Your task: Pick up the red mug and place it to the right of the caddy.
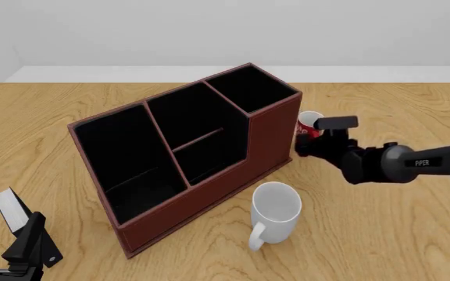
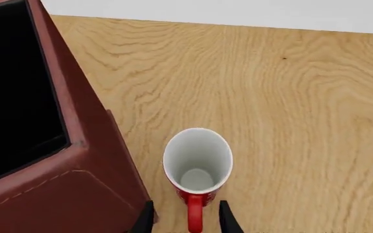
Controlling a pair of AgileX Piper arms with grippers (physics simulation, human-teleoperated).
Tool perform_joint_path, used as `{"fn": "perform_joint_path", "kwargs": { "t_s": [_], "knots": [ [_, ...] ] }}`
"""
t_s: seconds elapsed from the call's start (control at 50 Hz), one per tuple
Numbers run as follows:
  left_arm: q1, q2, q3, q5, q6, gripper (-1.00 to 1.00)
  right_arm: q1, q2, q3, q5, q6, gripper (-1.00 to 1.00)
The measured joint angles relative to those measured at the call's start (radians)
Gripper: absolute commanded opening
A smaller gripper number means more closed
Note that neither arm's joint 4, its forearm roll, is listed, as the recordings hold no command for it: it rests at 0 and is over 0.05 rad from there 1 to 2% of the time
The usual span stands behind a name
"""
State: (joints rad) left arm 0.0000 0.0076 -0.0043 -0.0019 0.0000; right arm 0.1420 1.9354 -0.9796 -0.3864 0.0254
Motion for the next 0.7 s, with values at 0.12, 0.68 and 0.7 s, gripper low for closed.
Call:
{"fn": "perform_joint_path", "kwargs": {
  "t_s": [0.12, 0.68, 0.7],
  "knots": [
    [0.0, 0.0, 0.0, 0.0, 0.0, 1.0, 0.006, 0.002, 0.006, -0.002, 0.015, 1.0],
    [0.0, 0.0, 0.0, 0.0, 0.0, 1.0, -0.024, -0.122, 0.184, -0.084, 0.063, 1.0],
    [0.0, 0.0, 0.0, 0.0, 0.0, 1.0, -0.027, -0.134, 0.198, -0.089, 0.064, 1.0]
  ]
}}
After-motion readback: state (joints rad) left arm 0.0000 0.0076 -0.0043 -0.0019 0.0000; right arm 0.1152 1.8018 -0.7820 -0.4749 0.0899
